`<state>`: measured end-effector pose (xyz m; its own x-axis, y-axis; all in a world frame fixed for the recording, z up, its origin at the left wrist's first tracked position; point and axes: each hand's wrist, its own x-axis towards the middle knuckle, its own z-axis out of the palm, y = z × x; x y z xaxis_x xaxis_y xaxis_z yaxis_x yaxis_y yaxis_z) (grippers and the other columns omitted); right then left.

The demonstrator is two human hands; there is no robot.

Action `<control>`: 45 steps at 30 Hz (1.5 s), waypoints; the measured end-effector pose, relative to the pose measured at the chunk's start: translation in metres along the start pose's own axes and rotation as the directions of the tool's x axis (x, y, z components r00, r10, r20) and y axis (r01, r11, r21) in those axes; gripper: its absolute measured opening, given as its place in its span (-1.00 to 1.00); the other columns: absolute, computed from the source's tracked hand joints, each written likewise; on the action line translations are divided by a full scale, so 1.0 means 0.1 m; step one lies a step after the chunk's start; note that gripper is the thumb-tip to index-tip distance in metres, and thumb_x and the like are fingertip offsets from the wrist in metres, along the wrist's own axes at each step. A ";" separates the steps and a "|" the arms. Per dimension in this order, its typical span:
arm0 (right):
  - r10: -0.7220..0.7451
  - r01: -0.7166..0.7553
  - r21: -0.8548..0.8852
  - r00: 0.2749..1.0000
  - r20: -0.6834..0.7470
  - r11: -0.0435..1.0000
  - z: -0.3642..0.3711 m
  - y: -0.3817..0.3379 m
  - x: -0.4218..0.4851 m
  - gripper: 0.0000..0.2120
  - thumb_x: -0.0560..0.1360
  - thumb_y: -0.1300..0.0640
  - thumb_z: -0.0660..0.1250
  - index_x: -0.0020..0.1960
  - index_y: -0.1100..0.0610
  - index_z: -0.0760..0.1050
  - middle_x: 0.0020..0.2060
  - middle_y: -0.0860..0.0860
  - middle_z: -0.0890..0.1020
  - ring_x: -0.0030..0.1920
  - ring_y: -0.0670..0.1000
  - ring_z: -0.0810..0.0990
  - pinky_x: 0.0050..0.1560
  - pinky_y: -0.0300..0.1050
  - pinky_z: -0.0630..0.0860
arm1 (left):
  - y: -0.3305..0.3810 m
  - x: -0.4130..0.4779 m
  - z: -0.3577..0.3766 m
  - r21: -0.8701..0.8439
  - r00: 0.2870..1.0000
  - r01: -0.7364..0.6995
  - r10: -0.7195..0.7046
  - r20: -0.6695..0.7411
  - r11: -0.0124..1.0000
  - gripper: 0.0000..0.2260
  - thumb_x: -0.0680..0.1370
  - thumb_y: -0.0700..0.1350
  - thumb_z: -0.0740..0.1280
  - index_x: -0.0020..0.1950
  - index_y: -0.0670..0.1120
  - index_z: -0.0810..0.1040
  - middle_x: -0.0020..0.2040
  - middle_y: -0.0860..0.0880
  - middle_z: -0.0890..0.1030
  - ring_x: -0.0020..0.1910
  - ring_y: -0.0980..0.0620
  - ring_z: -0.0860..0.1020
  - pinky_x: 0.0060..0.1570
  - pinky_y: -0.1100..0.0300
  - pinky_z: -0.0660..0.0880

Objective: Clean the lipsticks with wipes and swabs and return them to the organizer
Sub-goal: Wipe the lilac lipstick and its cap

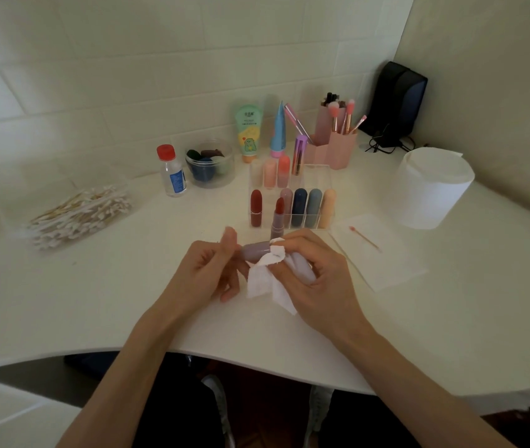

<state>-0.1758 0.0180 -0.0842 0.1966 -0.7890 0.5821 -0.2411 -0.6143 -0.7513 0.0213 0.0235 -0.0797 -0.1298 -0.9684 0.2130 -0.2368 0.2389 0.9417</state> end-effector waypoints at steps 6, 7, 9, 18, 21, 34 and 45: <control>0.075 -0.076 0.020 0.996 0.037 0.997 -0.01 0.03 -0.02 -0.89 0.55 0.18 0.47 0.07 0.09 0.68 -0.05 -0.06 0.67 0.00 -0.03 0.65 0.04 -0.18 0.55 | 0.00 0.01 -0.02 -0.026 0.994 -0.108 0.108 -0.002 0.994 -0.90 0.55 -0.14 0.40 -0.03 -0.03 0.73 -0.27 0.00 0.68 -0.39 0.05 0.50 -0.29 0.21 0.45; 0.096 -0.097 0.035 0.994 0.049 0.995 -0.01 0.02 -0.02 -0.88 0.55 0.19 0.47 0.07 0.07 0.69 -0.05 -0.07 0.67 0.00 -0.02 0.65 0.03 -0.16 0.55 | -0.01 0.01 -0.02 -0.023 0.992 -0.129 0.129 -0.011 0.991 -0.88 0.52 -0.14 0.43 0.03 -0.07 0.72 -0.19 -0.01 0.71 -0.36 0.04 0.54 -0.27 0.17 0.49; 0.109 -0.112 0.037 0.992 0.061 0.993 -0.03 0.03 -0.01 -0.88 0.55 0.20 0.46 0.08 0.08 0.69 -0.06 -0.07 0.67 -0.01 -0.01 0.65 0.02 -0.18 0.55 | 0.00 0.00 -0.02 -0.022 0.991 -0.134 0.134 -0.024 0.991 -0.85 0.50 -0.15 0.45 0.06 -0.08 0.71 -0.12 0.00 0.73 -0.38 0.03 0.53 -0.31 0.17 0.50; 0.026 -0.024 -0.030 0.998 0.058 0.999 -0.02 0.05 -0.01 -0.89 0.57 0.16 0.44 0.09 0.11 0.69 -0.02 -0.05 0.67 0.03 -0.06 0.64 0.07 -0.17 0.55 | 0.02 0.00 -0.02 0.036 0.997 -0.075 0.075 -0.023 0.997 -0.79 0.62 -0.13 0.32 -0.13 -0.09 0.71 -0.39 0.05 0.63 -0.47 0.06 0.45 -0.34 0.27 0.42; 0.067 -0.067 -0.009 0.996 0.056 0.998 -0.02 0.06 -0.02 -0.88 0.55 0.14 0.46 0.09 0.06 0.68 -0.04 -0.10 0.66 0.00 -0.07 0.64 0.02 -0.25 0.52 | -0.02 0.01 -0.03 -0.003 0.991 -0.119 0.119 -0.057 0.993 -0.83 0.47 -0.13 0.47 0.04 -0.12 0.71 -0.15 -0.03 0.73 -0.36 0.02 0.59 -0.28 0.10 0.54; -0.037 0.038 -0.105 0.999 0.016 0.994 0.00 0.09 -0.04 -0.85 0.57 0.10 0.44 0.08 0.14 0.67 -0.04 -0.03 0.66 -0.02 -0.14 0.63 0.03 -0.24 0.55 | 0.00 0.01 -0.03 -0.024 0.992 -0.114 0.112 -0.056 0.993 -0.84 0.51 -0.15 0.43 0.03 -0.18 0.72 -0.15 0.00 0.73 -0.27 0.01 0.64 -0.23 0.08 0.56; -0.071 0.071 -0.154 0.997 0.009 0.985 0.02 0.09 -0.04 -0.84 0.58 0.10 0.40 0.13 0.09 0.65 -0.01 -0.06 0.65 0.04 -0.28 0.58 0.11 -0.42 0.46 | 0.04 0.00 0.01 0.010 0.997 -0.079 0.079 -0.018 0.997 -0.75 0.58 -0.05 0.31 -0.25 -0.02 0.67 -0.43 0.05 0.58 -0.47 0.09 0.44 -0.32 0.34 0.39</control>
<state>-0.1772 0.0159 -0.0941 0.2219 -0.7434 0.6310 -0.3701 -0.6629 -0.6509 0.0195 0.0245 -0.0756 -0.1309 -0.9477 0.2912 -0.2358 0.3151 0.9193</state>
